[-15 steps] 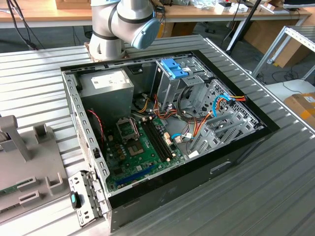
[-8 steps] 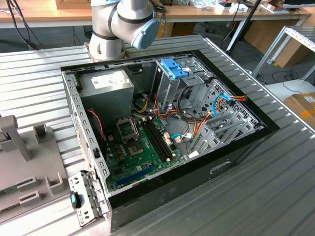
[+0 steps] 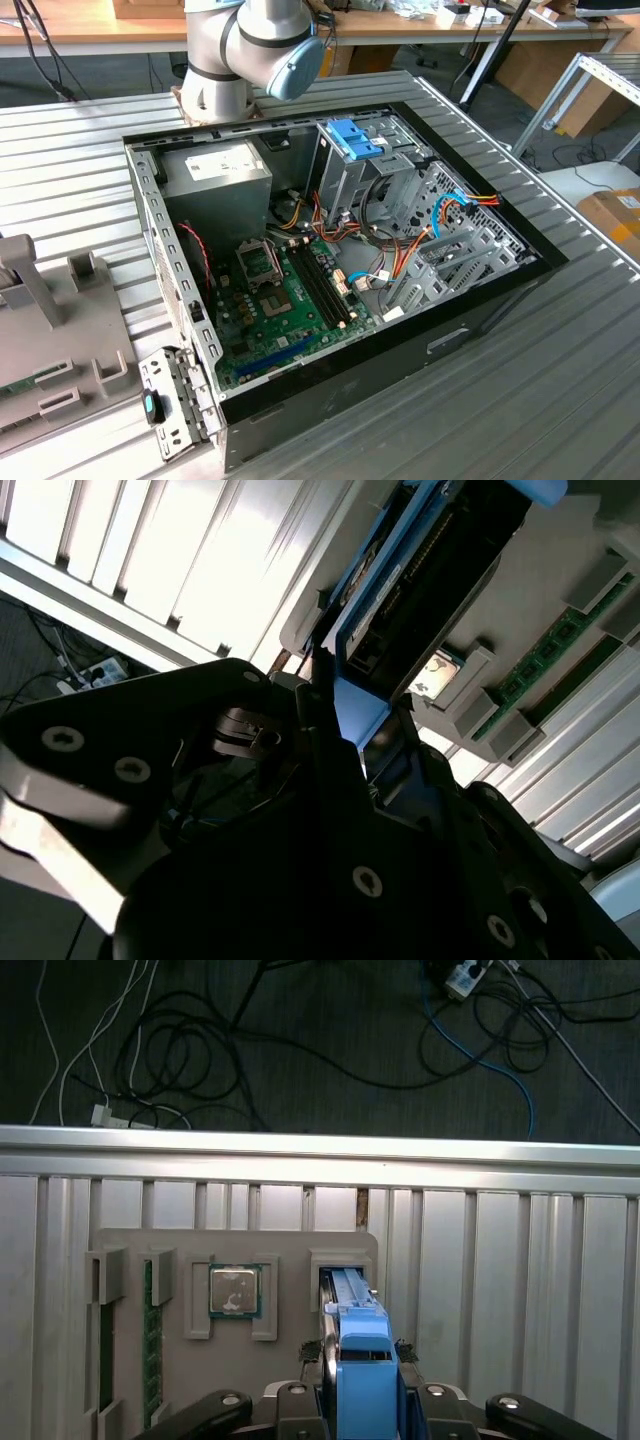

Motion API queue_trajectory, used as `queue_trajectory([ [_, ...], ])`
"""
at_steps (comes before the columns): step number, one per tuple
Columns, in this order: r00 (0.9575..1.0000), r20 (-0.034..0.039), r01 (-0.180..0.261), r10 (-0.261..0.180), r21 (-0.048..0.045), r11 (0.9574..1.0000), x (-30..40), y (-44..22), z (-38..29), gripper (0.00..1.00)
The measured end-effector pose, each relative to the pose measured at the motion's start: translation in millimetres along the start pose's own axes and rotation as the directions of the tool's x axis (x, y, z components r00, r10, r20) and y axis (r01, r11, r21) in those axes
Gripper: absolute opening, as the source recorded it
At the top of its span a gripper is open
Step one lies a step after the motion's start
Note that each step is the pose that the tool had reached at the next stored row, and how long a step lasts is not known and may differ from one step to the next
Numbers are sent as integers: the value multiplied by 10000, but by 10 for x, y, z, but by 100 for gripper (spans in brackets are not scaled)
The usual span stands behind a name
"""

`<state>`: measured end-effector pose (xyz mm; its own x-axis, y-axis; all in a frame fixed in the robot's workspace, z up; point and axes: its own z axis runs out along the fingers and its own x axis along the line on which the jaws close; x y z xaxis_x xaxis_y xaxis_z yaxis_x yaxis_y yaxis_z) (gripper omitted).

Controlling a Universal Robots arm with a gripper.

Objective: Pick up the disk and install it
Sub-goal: 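Pick up the disk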

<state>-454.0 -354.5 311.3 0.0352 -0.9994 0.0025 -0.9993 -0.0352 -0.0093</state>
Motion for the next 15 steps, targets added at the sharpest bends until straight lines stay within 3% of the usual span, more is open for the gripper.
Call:
queue_trajectory([
  [15,10000,22,-79,79,1,10000,0,0,7,36],
])
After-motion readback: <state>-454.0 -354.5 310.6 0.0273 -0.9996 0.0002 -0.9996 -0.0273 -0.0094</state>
